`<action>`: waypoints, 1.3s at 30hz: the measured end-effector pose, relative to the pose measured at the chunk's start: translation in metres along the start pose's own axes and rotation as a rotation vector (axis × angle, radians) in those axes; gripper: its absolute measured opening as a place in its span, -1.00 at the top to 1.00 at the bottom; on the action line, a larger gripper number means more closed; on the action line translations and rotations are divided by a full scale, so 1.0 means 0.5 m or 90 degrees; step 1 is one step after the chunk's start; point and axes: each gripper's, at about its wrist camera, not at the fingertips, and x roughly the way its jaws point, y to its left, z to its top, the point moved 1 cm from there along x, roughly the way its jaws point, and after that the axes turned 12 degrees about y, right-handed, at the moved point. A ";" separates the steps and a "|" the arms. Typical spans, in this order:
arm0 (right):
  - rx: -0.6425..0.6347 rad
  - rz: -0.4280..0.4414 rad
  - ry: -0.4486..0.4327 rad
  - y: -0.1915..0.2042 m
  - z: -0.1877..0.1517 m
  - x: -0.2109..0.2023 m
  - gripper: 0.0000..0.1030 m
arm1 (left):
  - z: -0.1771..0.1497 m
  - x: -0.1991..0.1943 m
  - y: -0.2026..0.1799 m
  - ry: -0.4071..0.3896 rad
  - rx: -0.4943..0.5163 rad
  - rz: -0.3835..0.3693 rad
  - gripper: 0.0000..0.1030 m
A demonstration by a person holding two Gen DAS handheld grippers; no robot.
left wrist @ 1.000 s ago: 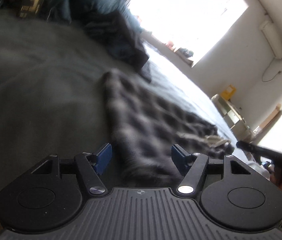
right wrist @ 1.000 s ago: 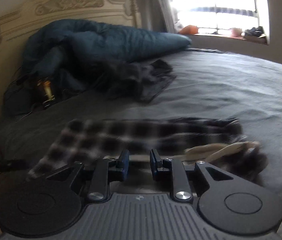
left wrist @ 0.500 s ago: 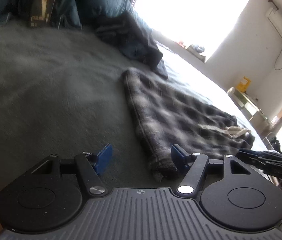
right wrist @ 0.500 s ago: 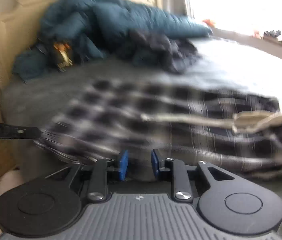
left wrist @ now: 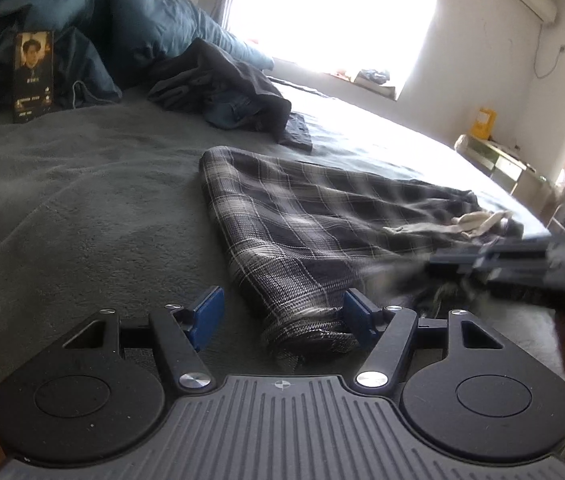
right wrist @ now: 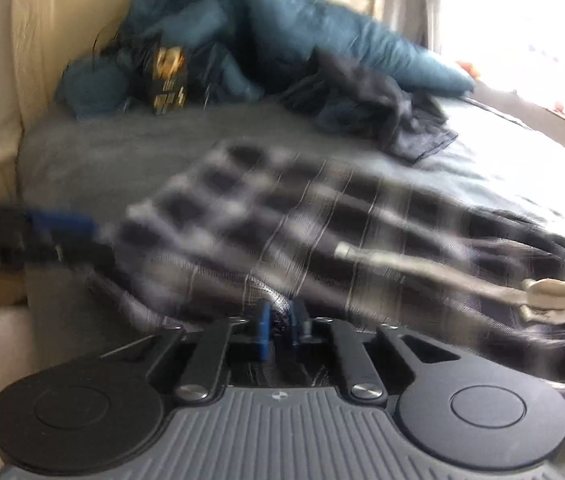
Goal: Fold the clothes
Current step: 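Release the shirt from both grippers and pull them back from it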
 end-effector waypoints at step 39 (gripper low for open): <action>0.008 -0.118 -0.054 0.004 -0.063 0.003 0.79 | 0.021 -0.037 -0.018 -0.044 0.063 0.031 -0.32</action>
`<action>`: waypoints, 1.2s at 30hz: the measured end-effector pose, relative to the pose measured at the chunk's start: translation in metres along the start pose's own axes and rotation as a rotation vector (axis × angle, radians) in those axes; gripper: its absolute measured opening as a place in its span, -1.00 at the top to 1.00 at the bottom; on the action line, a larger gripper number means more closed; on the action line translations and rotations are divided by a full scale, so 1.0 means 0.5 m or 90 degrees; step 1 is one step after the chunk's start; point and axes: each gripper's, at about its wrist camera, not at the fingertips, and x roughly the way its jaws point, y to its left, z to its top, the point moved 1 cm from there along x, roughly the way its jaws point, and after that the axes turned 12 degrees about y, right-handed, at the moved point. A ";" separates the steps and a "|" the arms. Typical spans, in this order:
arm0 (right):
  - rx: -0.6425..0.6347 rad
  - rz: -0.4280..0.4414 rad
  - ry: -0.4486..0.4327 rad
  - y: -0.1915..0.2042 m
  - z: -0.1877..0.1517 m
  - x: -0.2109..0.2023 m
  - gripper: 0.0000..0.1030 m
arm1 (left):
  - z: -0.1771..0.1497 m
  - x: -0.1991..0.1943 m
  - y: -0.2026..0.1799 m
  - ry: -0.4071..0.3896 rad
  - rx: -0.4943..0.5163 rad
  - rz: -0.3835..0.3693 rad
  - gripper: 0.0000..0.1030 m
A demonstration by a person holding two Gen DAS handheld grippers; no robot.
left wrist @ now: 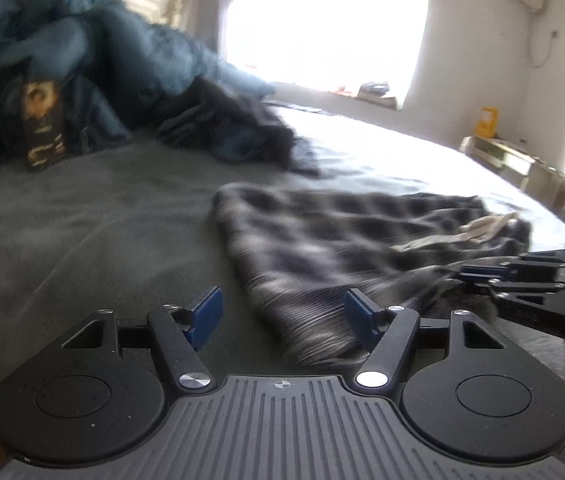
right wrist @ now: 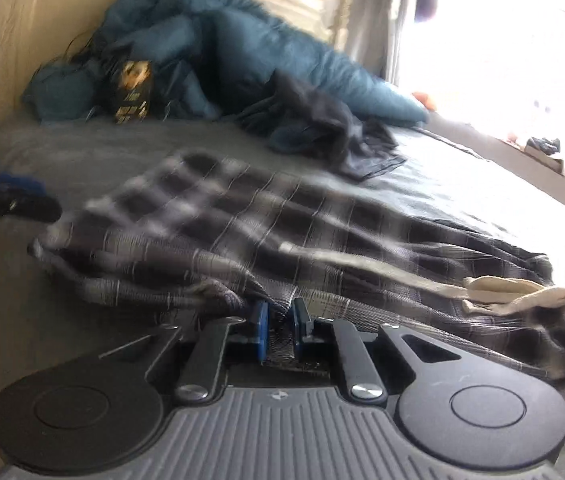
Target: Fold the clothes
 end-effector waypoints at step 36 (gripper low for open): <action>-0.005 0.083 -0.020 0.018 0.006 0.041 0.83 | 0.080 0.175 -0.096 0.039 0.135 0.036 -0.25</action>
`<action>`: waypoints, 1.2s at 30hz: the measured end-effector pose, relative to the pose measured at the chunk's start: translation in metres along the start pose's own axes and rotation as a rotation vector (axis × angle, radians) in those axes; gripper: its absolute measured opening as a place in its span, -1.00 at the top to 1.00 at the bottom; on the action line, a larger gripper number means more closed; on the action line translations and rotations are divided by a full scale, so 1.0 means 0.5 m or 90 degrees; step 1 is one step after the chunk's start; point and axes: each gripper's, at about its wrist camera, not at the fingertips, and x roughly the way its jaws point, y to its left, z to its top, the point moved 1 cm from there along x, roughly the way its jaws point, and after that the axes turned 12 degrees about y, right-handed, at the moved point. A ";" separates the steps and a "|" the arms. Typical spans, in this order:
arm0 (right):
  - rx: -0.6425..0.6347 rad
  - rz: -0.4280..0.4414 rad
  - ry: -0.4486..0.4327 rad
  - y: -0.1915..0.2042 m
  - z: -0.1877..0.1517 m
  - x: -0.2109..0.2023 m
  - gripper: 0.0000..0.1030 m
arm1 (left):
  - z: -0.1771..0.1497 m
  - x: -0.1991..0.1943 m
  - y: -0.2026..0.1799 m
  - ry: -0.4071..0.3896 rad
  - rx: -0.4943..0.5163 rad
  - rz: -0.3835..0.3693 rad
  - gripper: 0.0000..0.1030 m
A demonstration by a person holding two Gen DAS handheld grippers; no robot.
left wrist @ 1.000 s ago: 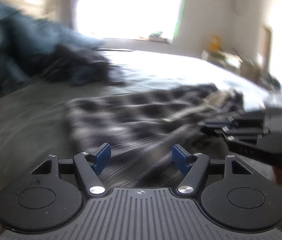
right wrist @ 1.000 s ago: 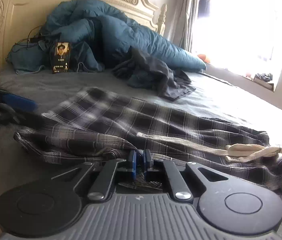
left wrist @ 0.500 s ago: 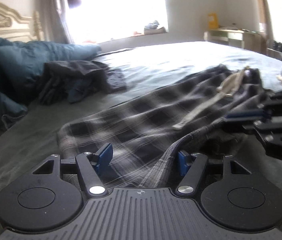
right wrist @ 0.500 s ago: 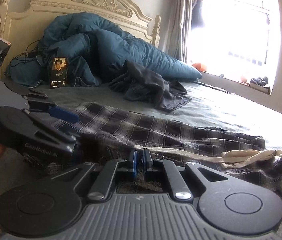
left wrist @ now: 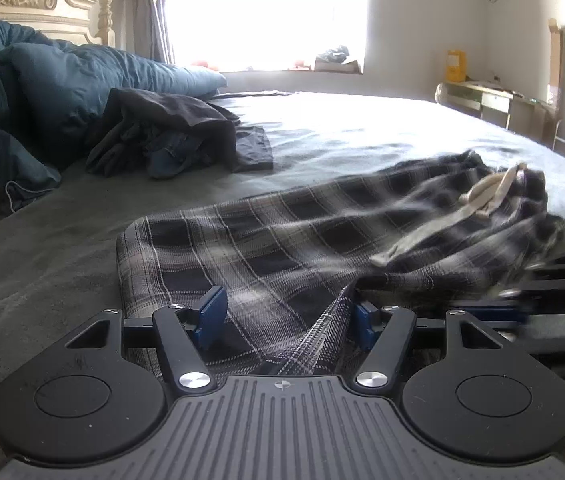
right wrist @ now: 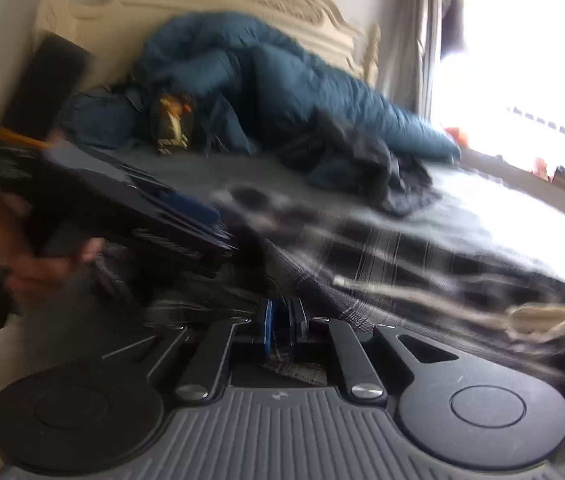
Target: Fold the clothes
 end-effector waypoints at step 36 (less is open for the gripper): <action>0.093 -0.057 0.019 -0.004 0.003 -0.014 0.25 | -0.137 -0.099 0.039 -0.044 -0.082 0.134 -0.42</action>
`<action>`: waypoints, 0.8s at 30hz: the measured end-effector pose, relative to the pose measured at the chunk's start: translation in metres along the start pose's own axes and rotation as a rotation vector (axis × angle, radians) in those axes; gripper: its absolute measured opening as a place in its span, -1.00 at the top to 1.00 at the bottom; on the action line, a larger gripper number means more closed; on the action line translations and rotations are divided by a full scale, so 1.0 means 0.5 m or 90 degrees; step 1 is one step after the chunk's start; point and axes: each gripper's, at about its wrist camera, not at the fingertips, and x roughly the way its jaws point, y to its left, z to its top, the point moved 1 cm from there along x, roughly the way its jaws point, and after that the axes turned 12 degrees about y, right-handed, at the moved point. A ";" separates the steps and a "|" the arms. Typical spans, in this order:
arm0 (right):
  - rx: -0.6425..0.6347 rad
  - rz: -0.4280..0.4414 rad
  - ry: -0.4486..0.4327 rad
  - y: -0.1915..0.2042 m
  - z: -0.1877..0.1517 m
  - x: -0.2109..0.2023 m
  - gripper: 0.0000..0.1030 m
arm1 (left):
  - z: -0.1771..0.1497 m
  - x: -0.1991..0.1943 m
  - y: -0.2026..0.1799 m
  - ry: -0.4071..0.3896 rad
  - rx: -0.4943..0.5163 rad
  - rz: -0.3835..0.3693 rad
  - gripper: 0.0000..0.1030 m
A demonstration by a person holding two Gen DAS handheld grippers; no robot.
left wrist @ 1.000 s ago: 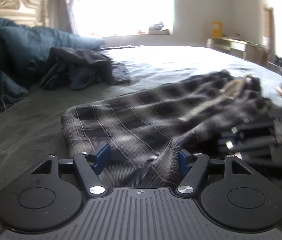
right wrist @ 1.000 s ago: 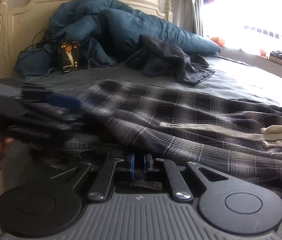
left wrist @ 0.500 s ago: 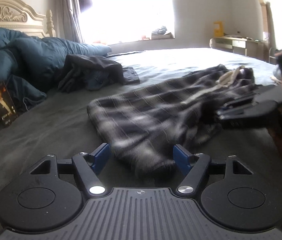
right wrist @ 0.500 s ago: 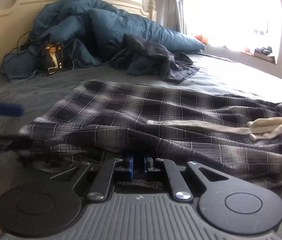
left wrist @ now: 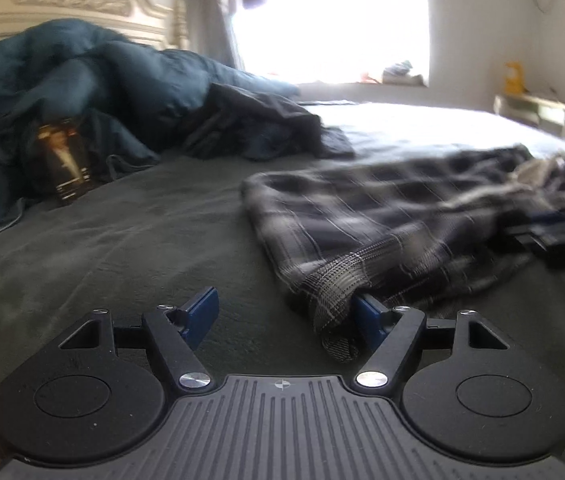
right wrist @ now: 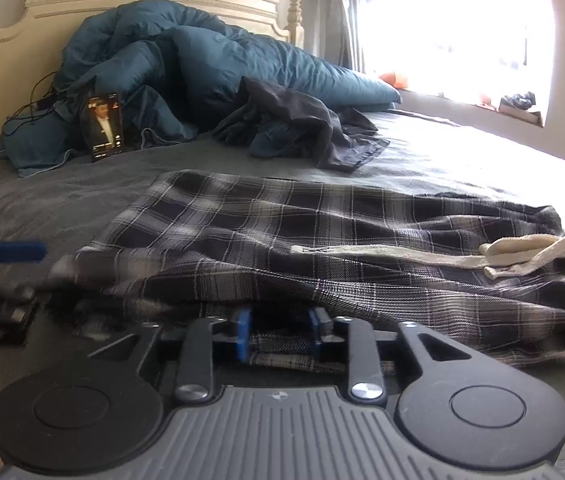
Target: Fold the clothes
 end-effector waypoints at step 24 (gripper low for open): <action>-0.120 -0.073 0.001 0.055 0.011 0.071 0.25 | -0.043 -0.025 0.044 0.011 -0.067 -0.063 -0.58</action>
